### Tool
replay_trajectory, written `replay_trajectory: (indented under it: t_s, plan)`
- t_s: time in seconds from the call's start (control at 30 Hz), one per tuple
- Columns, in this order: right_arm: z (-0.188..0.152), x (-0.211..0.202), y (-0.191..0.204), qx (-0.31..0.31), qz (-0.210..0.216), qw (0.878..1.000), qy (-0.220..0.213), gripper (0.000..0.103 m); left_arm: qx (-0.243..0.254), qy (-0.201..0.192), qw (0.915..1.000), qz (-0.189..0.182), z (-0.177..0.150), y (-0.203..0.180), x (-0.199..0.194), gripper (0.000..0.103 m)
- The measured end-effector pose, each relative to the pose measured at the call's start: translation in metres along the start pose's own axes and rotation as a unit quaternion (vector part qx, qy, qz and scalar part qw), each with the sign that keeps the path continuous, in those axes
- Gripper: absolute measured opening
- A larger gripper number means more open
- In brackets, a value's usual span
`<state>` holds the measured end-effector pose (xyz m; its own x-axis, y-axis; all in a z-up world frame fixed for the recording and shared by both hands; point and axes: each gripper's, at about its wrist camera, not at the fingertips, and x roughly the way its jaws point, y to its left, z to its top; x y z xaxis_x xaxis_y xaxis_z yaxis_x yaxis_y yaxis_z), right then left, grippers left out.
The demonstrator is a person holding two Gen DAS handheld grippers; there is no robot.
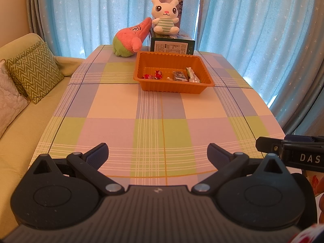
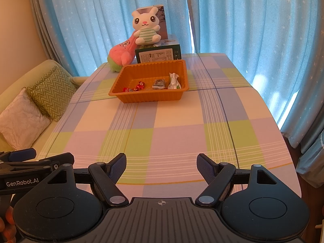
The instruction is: Organize snacks
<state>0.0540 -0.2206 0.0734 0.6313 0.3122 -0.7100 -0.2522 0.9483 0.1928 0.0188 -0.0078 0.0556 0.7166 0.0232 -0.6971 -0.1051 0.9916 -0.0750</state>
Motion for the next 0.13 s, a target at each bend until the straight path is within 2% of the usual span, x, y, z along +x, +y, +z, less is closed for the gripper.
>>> replay_trajectory:
  t_s: [0.13]
  plan:
    - [0.0001, -0.0001, -0.0002, 0.0, 0.0, 1.0, 0.0, 0.076, -0.001, -0.004, 1.0, 0.0, -0.0011, 0.0004, -0.0005, 0.103]
